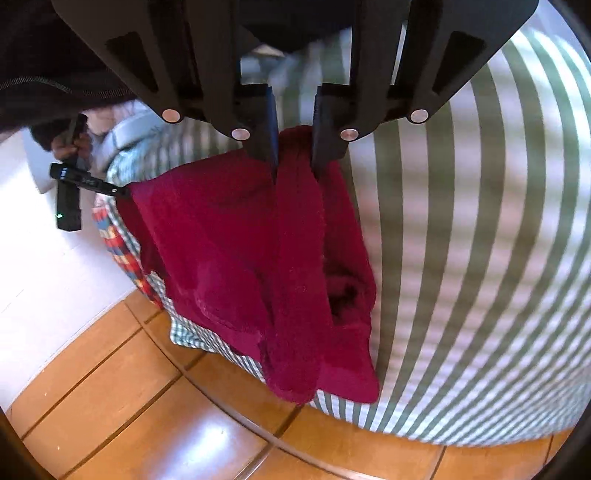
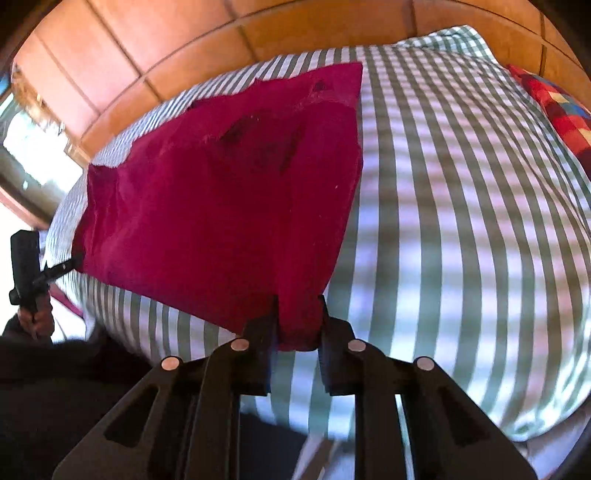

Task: Fold small clothes

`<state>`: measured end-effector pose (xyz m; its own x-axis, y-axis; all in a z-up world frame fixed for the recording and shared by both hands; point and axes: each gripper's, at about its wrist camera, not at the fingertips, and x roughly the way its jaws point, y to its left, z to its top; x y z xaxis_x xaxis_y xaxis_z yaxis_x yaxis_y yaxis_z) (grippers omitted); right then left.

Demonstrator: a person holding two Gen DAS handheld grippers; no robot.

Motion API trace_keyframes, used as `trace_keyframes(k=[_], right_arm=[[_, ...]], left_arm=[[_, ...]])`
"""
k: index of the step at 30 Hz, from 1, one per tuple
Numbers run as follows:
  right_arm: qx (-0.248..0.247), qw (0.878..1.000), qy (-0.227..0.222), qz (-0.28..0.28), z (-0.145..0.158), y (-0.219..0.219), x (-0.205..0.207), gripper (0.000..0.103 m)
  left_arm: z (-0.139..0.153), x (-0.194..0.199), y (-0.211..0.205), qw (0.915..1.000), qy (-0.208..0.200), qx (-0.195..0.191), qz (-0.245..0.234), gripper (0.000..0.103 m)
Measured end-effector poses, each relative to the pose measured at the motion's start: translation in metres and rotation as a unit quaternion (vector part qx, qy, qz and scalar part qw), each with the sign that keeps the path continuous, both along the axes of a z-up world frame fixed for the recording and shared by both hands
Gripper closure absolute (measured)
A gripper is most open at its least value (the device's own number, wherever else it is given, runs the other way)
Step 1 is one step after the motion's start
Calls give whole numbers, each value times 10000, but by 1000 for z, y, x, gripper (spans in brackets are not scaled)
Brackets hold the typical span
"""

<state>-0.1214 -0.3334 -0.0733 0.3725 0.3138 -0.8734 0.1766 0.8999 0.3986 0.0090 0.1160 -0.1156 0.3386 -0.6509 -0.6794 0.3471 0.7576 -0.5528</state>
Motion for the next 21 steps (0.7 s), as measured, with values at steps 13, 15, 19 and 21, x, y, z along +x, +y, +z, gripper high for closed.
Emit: trace_keyframes(k=[13, 15, 19, 21], right_arm=[[-455, 9954, -397, -751, 1, -33, 77, 40], [-476, 9953, -348, -763, -7, -34, 90, 45], [-562, 9950, -433, -698, -6, -28, 94, 89], [-718, 9942, -568, -556, 4, -22, 88, 93]], left_arm=[[35, 51, -2, 9965, -471, -462, 512, 50], [33, 63, -12, 9971, -389, -504, 420, 50], [25, 77, -27, 9984, -336, -314, 335, 87], [29, 71, -28, 9977, -544, -316, 258, 94]])
